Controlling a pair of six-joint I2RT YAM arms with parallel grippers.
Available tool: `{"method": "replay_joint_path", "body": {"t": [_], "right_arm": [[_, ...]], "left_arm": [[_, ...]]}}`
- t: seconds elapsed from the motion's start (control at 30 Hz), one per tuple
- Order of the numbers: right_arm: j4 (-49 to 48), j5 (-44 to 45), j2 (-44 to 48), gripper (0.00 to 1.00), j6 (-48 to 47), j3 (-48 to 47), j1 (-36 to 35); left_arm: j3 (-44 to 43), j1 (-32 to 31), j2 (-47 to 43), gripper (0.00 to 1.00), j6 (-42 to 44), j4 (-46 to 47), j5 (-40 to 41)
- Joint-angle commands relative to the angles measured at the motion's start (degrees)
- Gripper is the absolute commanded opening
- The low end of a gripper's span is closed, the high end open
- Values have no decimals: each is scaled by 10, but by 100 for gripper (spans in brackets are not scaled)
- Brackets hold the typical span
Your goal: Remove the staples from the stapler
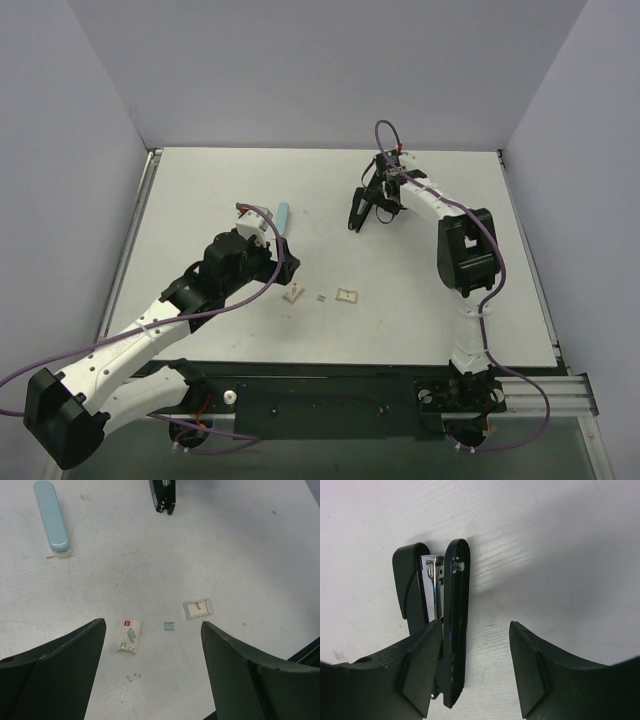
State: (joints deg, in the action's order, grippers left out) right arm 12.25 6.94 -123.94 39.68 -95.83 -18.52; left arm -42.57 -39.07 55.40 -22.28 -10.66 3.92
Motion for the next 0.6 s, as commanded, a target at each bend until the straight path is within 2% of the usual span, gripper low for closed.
{"method": "replay_joint_path", "body": {"t": [0.0,0.3,0.47,0.57], "right_arm": [[-12,-1,-15,51,11,-31,3],[-23,-18,-41,47,18,-48,4],[-23,-18,-52,39,19,-49,5],[-24,-19,-55,29,19,-48,5]], "left_arm": [[-1,-3,-1,88,0,30,10],[-1,-3,-6,88,4,27,21],[-2,-2,-3,88,6,27,21],[-2,-2,-1,88,7,26,22]]}}
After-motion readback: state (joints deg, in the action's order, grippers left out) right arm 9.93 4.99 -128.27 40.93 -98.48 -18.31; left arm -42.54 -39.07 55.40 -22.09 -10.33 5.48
